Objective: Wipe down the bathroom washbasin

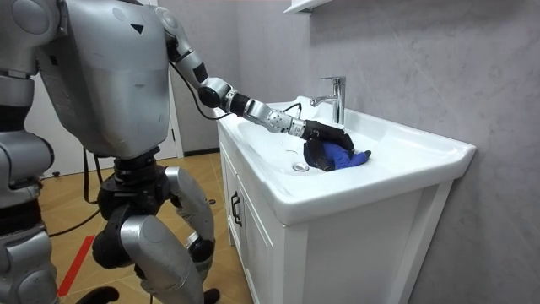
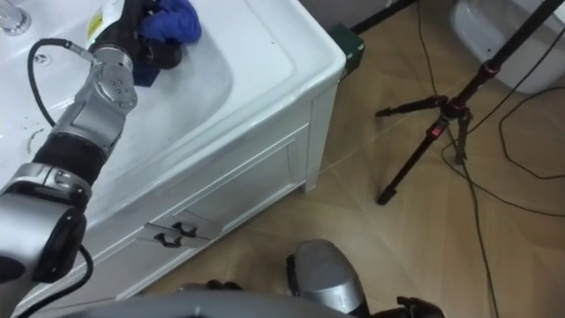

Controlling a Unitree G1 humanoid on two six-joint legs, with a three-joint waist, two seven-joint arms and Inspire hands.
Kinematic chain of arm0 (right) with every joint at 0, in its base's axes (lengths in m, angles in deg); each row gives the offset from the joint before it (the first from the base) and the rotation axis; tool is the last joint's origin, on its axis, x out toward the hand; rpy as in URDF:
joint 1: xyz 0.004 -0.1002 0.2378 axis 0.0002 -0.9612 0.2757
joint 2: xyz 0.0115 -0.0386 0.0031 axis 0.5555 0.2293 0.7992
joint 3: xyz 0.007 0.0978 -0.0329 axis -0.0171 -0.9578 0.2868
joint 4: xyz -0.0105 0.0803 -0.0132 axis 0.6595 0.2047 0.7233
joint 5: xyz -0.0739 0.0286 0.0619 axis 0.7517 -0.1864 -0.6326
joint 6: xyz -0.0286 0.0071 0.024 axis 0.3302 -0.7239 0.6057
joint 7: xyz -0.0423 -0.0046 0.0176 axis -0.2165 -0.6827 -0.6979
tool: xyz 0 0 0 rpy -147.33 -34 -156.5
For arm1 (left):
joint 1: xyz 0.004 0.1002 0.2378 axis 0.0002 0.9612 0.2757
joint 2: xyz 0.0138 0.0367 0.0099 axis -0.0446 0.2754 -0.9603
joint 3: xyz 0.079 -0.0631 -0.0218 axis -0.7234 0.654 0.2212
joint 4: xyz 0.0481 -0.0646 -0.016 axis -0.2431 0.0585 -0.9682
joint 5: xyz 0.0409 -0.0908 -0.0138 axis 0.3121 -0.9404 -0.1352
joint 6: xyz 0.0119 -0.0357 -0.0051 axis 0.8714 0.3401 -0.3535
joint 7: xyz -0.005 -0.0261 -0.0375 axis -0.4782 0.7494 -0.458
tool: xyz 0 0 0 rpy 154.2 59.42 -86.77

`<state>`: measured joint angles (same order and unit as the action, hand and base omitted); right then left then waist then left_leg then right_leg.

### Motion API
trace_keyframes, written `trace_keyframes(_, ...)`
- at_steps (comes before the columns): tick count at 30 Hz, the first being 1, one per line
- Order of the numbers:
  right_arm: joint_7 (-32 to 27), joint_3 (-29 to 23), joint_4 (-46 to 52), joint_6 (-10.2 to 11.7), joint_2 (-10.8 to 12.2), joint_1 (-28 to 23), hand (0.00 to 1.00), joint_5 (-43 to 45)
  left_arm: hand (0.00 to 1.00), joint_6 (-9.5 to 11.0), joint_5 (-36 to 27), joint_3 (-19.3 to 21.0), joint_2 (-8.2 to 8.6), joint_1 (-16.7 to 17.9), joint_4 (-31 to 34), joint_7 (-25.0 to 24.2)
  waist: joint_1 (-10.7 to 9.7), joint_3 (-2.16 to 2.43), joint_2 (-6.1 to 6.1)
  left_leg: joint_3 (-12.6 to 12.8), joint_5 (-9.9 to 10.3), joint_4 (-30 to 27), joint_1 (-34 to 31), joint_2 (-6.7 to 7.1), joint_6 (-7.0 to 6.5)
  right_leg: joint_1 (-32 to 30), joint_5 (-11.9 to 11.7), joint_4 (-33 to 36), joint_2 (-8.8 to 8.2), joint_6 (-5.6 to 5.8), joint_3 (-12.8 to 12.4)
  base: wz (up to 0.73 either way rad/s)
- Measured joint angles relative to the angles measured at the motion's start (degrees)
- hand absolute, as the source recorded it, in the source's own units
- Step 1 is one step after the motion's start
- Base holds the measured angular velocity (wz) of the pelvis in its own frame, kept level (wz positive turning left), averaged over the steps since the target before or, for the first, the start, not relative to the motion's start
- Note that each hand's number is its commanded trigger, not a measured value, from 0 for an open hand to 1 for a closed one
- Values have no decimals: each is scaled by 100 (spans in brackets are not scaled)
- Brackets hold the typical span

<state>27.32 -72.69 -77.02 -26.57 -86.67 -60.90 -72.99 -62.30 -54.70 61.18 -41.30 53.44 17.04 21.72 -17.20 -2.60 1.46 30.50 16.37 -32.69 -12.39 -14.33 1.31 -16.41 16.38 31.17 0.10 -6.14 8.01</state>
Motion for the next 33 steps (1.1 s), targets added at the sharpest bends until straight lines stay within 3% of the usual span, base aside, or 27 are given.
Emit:
trace_keyframes(6,7,-222,46,-7,-75,-93,0,73,100,-1,1,2,-27,17,-44,-29,4,1,-2,94,-7,-95,126,1,1,149,29,-22,-1,31,-71,-4)
trace_keyframes(9,7,-217,31,-127,-127,-153,0,54,100,0,-20,-4,-46,83,-114,-104,-1,0,-10,143,-8,-149,241,-14,3,247,55,-22,-4,71,-186,-13)
trace_keyframes(12,8,-232,66,-246,-135,-246,0,75,100,163,-5,78,-89,170,-338,-134,15,-6,-76,142,-8,-313,301,-51,3,339,71,-25,3,81,-277,-21)
trace_keyframes(13,7,-234,78,-298,-133,-282,0,80,100,217,31,146,-94,206,-455,-210,21,38,-67,133,-7,-352,302,-58,3,345,73,-27,10,84,-311,-17)
trace_keyframes(15,13,-243,82,-349,-132,-307,0,82,100,272,50,196,-102,213,-755,-294,38,64,-92,137,-7,-366,312,-56,3,352,70,-35,11,92,-329,-8)
trace_keyframes(23,57,-471,77,-375,-134,-344,0,275,100,459,570,516,-165,489,-1305,-444,213,94,-274,89,-7,-515,276,-137,4,425,76,-81,49,80,-295,1)
trace_keyframes(24,51,-489,85,-375,-139,-341,0,275,100,501,576,551,-178,537,-1393,-441,263,140,-251,82,-7,-538,265,-146,4,434,76,-99,51,80,-297,-4)
trace_keyframes(27,7,-537,149,-372,-135,-333,0,308,100,526,1058,666,-181,672,-1507,-442,333,205,-192,70,-7,-613,215,-188,4,438,76,-117,59,88,-279,-1)
trace_keyframes(33,-22,-673,363,-392,-125,-333,0,311,100,527,1584,700,-397,885,-1500,-431,377,203,-189,76,-6,-516,210,-171,5,430,101,-107,46,55,-148,12)
